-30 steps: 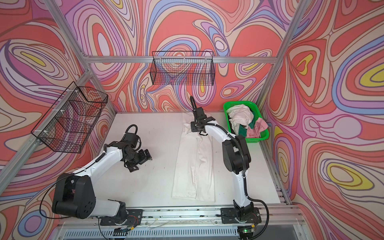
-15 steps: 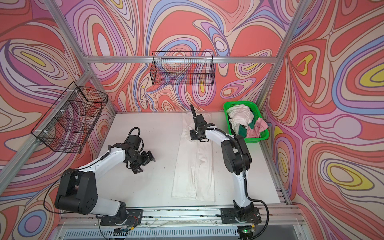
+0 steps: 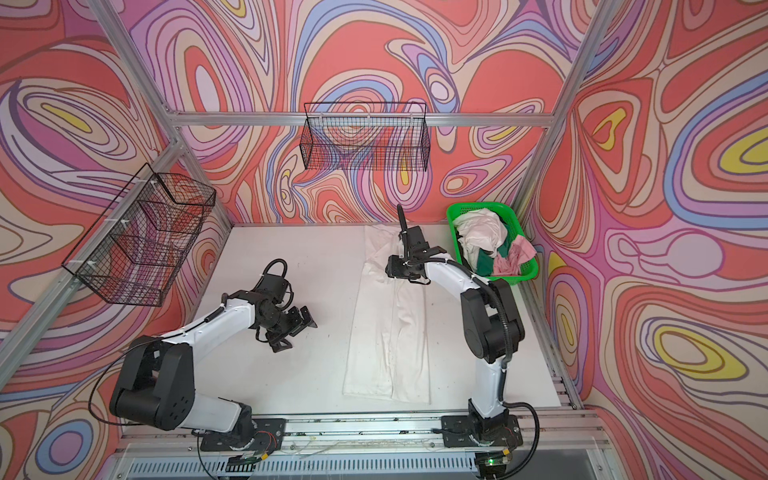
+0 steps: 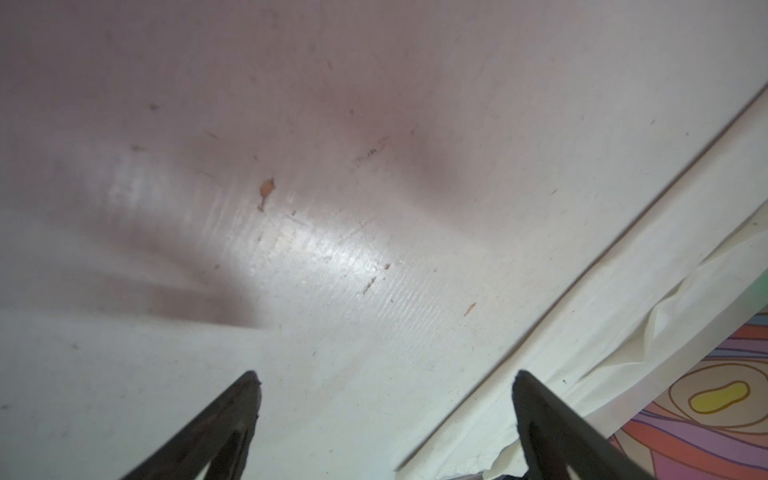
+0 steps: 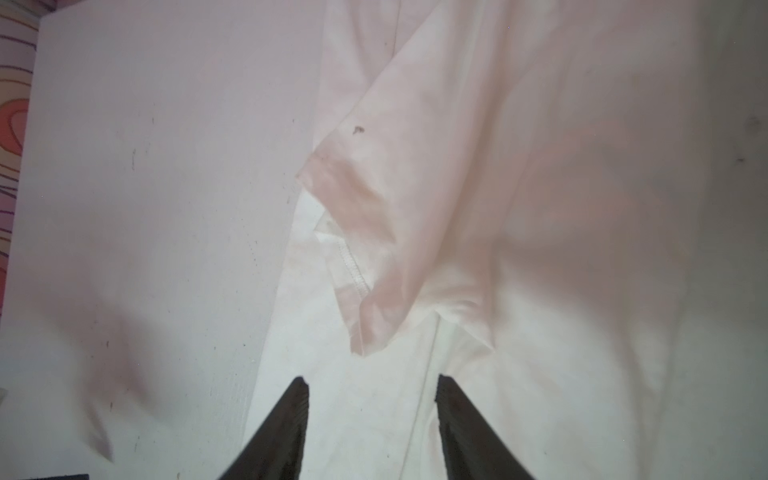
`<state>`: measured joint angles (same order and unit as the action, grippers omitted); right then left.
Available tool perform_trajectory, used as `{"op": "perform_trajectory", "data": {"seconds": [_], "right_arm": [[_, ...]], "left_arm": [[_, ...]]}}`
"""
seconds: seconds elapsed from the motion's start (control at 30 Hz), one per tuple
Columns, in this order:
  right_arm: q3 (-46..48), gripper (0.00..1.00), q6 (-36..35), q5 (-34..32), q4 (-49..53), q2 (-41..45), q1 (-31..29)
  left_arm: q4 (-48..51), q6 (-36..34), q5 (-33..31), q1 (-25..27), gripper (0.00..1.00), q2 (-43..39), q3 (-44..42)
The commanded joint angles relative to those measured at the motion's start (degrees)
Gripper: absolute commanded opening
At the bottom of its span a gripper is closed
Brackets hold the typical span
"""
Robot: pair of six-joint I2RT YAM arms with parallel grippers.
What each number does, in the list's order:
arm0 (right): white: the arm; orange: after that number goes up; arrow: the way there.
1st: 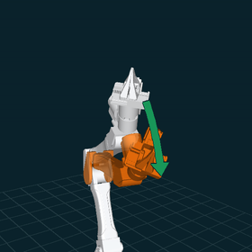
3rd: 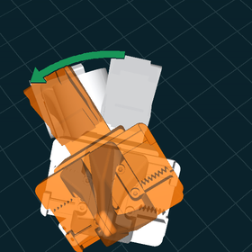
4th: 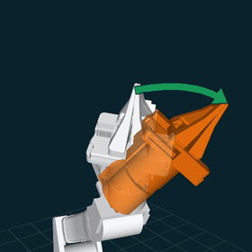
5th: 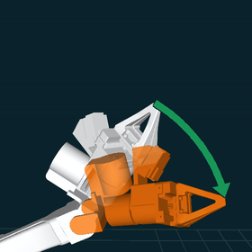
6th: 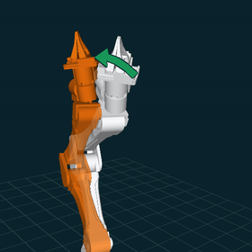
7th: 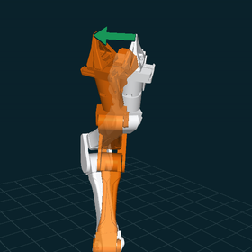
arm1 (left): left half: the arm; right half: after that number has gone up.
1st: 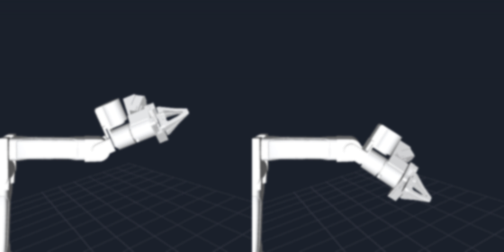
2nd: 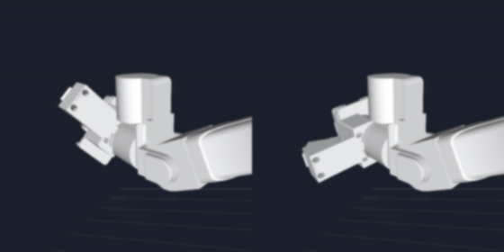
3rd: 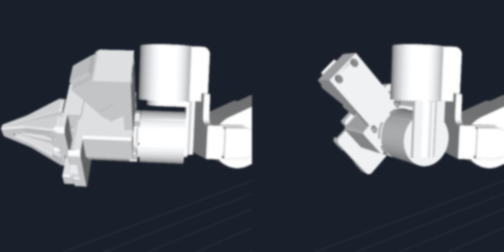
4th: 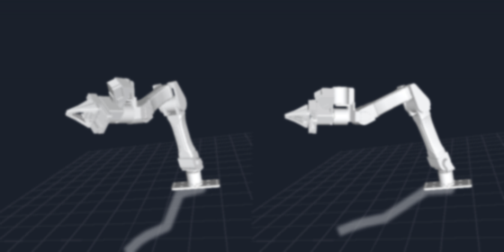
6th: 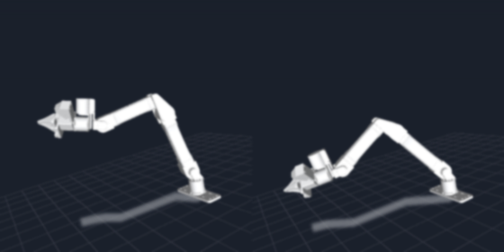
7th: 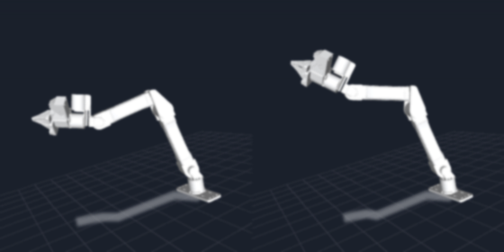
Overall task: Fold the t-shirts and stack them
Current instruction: 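Move both grippers to the strip end nearest the robot and grasp it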
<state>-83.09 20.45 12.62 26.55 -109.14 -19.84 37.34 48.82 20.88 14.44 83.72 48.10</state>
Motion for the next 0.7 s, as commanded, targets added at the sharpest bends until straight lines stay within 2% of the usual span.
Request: {"op": "perform_trajectory", "data": {"seconds": [0.0,0.27,0.43,0.5,0.6,0.67], "right_arm": [[3.37,0.52,1.25,-0.05,1.9,3.0,-0.11],[20.92,0.58,6.64,-6.22,6.11,17.0,-0.12],[35.49,0.69,11.3,-5.18,5.29,27.23,-0.29],[36.8,0.7,12.45,-7.66,10.26,30.06,-1.29],[39.22,0.69,15.72,-8.03,14.2,36.24,-3.5],[40.13,0.69,18.49,-9.5,16.56,39.17,-7.47]], "left_arm": [[-1.04,1.71,0.44,2.4,0.97,-0.33,-1.05],[-3.02,5.26,2.04,9.22,0.96,-2.82,-4.5],[-1.49,7.66,1.25,15.29,0.96,-5.14,-5.99],[-1.29,8.73,1.43,16.98,0.94,-6.29,-7.29],[-1.3,10.81,1.37,20.23,0.93,-7.42,-8.65],[-1.63,12.06,2.13,22.33,0.91,-7.18,-9.07]]}}
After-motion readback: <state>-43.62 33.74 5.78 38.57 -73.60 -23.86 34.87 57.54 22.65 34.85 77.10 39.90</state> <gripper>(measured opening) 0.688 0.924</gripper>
